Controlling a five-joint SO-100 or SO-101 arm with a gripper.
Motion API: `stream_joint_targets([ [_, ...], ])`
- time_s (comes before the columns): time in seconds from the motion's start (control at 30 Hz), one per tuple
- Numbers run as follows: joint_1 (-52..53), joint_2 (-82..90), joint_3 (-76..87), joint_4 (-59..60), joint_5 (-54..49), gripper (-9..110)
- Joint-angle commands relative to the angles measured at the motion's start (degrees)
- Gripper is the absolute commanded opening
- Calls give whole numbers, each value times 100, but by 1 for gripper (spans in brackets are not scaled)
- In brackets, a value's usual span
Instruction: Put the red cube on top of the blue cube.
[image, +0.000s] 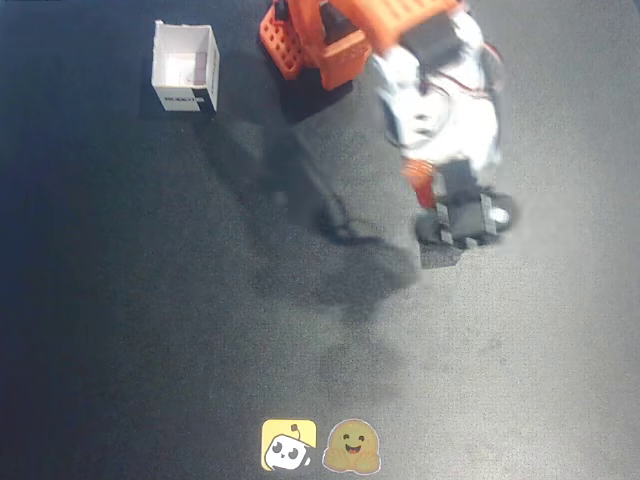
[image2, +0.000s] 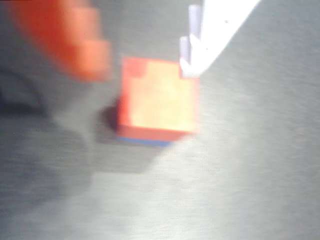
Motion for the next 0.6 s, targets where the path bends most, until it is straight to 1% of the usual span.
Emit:
stream_joint_targets([
  [0.0, 369, 615, 35, 193, -387, 2],
  [0.03, 501, 738, 70, 237, -510, 0],
  [0.23, 1424, 1556, 571, 404, -1143, 0],
  [0.43, 2443, 2575, 1723, 123, -1986, 0],
  [0.57, 2769, 3252, 2628, -176, -2101, 0],
])
